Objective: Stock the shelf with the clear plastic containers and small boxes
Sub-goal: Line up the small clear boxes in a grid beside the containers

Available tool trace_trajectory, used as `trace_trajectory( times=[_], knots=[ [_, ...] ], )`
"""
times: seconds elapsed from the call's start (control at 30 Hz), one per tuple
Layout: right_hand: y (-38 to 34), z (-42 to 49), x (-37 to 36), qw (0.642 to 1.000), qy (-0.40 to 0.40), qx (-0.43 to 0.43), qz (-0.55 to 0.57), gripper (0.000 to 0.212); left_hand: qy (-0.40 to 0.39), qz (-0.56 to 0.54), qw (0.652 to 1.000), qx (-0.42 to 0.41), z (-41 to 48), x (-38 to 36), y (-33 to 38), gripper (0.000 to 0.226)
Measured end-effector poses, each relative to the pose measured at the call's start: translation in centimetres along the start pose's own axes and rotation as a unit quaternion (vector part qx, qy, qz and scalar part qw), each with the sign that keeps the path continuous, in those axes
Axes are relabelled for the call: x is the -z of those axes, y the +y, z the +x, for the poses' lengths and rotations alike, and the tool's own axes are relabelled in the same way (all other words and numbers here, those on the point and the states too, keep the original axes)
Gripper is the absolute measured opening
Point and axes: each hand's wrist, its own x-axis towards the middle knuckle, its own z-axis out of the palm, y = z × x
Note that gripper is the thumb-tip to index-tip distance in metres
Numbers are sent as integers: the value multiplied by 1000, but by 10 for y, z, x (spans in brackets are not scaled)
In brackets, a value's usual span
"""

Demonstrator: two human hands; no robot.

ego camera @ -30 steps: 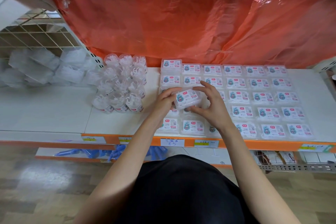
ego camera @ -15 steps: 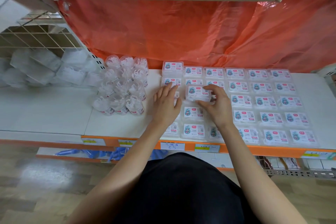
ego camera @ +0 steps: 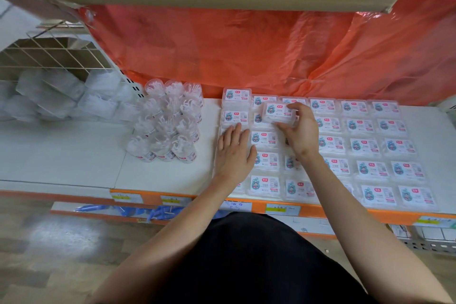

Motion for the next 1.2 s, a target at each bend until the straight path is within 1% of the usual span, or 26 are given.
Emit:
trace_trajectory(
  times=[0.27, 0.47, 0.7, 0.87, 1.07, 1.2],
  knots=[
    [-9, 22, -12, 999, -28, -22, -8, 51, 20, -21, 1000, 3, 0, -1, -1, 63],
    [-18, 36, -21, 998, -55, -31, -27, 51, 19, -15, 1000, 1, 0, -1, -1, 62],
    [-17, 40, -30, 994, -76, -2, -75, 48, 25, -16, 1000, 3, -1, -1, -1, 60],
    [-10, 28, -25, 995, -48, 30, -76, 45, 19, -25, 1000, 1, 0, -2, -2, 49],
    [-10, -12, -14, 998, -23, 60, -27, 40, -2, -28, 1000, 9, 4, 3, -1, 50],
    [-19, -42, -10, 996, -20, 89, -7, 35, -28, 15, 999, -3, 5, 11, 0, 51]
  ],
)
